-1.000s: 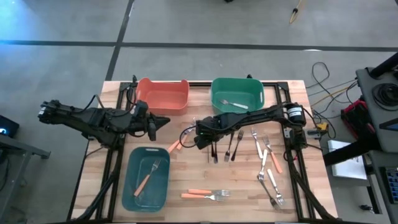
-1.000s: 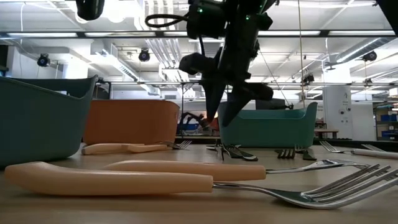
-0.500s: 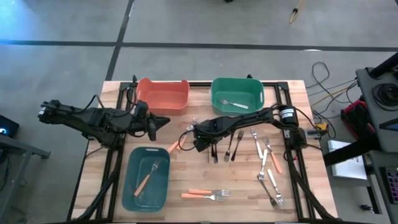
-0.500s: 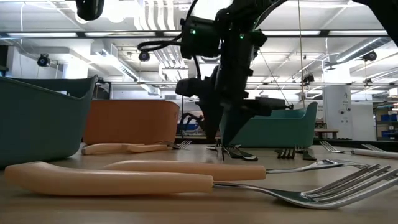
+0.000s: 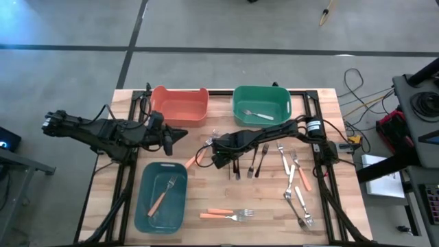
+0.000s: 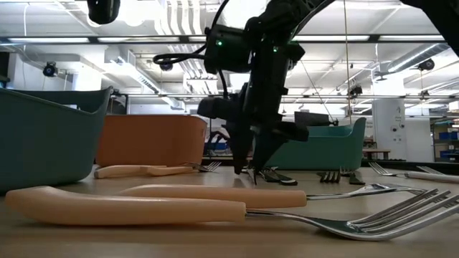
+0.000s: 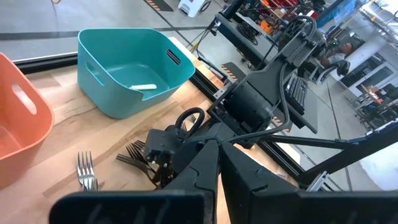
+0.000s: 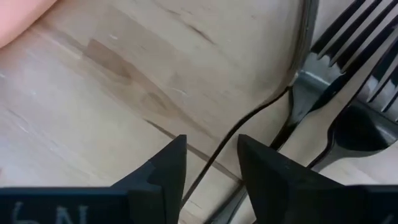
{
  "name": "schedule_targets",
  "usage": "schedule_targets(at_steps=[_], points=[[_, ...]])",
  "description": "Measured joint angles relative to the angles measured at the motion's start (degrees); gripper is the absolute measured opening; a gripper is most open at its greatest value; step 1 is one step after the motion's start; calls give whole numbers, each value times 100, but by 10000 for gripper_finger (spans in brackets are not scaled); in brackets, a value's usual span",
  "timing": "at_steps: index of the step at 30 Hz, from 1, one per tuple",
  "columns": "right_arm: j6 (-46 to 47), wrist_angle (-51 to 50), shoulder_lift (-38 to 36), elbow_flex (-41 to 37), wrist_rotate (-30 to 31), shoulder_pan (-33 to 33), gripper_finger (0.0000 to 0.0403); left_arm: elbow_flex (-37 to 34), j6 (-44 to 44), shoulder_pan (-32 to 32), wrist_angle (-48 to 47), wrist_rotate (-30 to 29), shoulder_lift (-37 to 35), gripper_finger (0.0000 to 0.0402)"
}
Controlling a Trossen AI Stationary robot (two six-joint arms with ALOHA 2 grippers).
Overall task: Sort silverware by color (type)
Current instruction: Put the black fork into the orange bin
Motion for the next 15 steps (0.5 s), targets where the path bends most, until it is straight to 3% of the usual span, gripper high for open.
schedule_targets(at_steps=[12, 15], points=[[-69, 87, 11, -5, 6, -2, 22, 0, 2, 0, 2, -4, 0, 0], [-88, 130, 15, -24, 5, -2, 11, 0, 4, 0, 2, -4, 0, 0]])
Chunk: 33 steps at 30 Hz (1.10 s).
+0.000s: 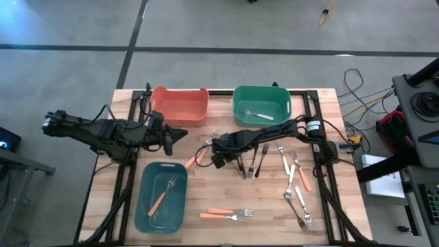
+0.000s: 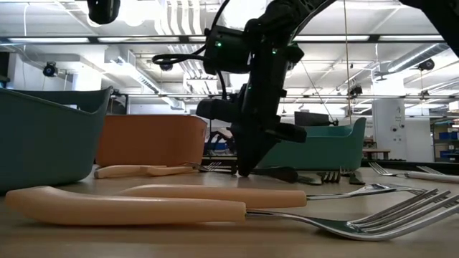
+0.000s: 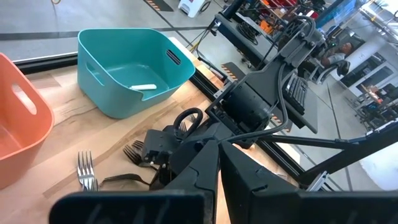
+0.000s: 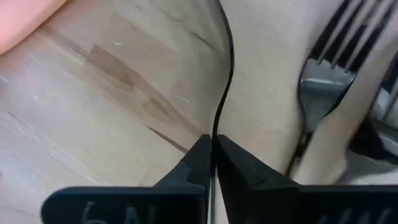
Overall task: Sort silverware by color (type)
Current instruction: Put the black fork into the orange bin
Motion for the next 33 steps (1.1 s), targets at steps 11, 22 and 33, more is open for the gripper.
schedule_targets(at_steps=[11, 22, 33], points=[[-23, -5, -402, 35, -64, 50, 9, 0, -27, 0, 4, 47, 0, 0], [-1482, 439, -2560, -15, 501, 109, 9, -6, 430, -361, 582, 764, 0, 16], [-3828, 4301, -3468, -393, -106, 106, 9, -11, 2287, -485, 2491, 752, 150, 133]])
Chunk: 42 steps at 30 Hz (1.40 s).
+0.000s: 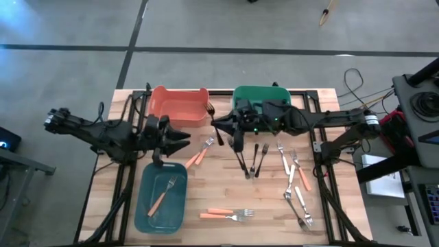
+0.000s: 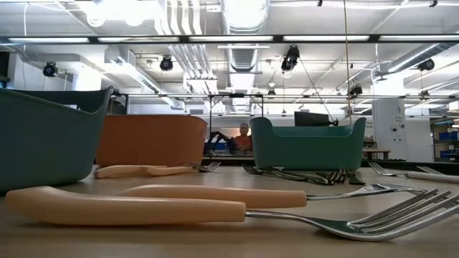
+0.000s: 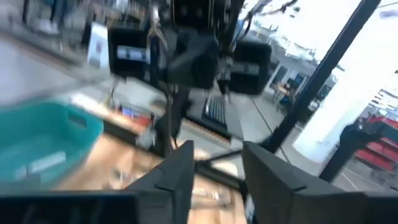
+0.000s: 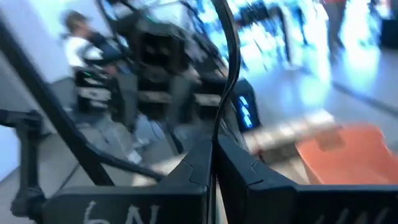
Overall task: Sort silverware by color (type)
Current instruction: Put the black fork into the orange bin
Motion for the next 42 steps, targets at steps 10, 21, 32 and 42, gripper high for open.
schedule_targets(at_steps=[10, 21, 32, 42], points=[[-478, 858, 367, 19, -925, 20, 9, -2, 965, 9, 1553, -138, 694, 184], [-514, 1012, 400, -22, -1164, 44, 9, 3, 986, 157, 1610, -548, 738, 180], [-590, 1017, 400, -51, -1162, 44, 9, 22, 898, 311, 2435, -234, 1253, 180], [-700, 734, 400, -55, -1161, 44, 9, 30, 814, 355, 2904, -234, 1461, 175]])
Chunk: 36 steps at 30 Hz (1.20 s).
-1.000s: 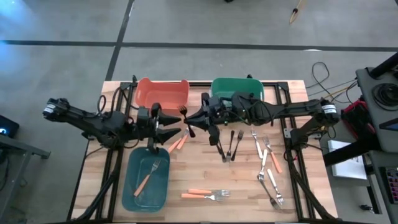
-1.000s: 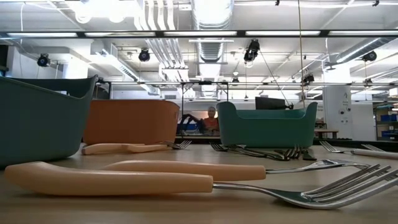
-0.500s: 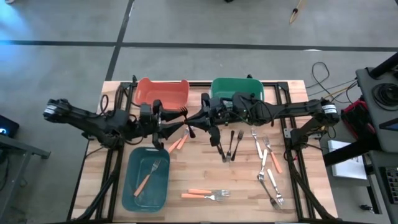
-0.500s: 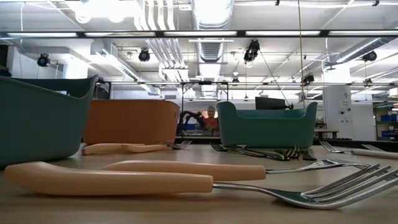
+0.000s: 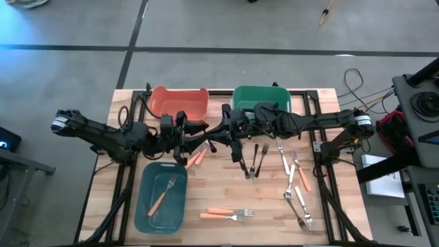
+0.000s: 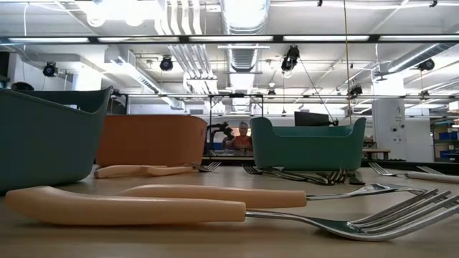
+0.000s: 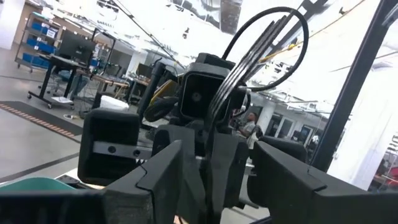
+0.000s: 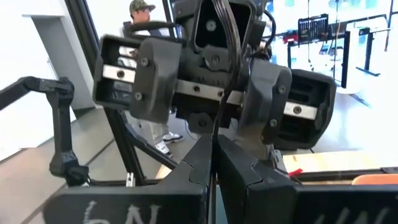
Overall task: Sort silverware by color (type)
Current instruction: Put the black fork into the orange bin
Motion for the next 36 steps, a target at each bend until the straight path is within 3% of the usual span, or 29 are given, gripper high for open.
schedule_targets(at_steps=[5, 14, 25, 36], points=[[-21, -14, 0, -2, 0, 0, 9, 0, -23, 30, 8, -4, 0, 135], [-30, -25, 0, -2, 16, -4, 9, 0, -293, 125, -51, -59, 0, 7], [44, -29, 0, -2, 36, -4, 25, 0, -335, 144, -62, -182, 0, 1], [273, -291, -109, -2, 42, -73, 151, 2, -338, 234, -165, -378, -3, 0]])
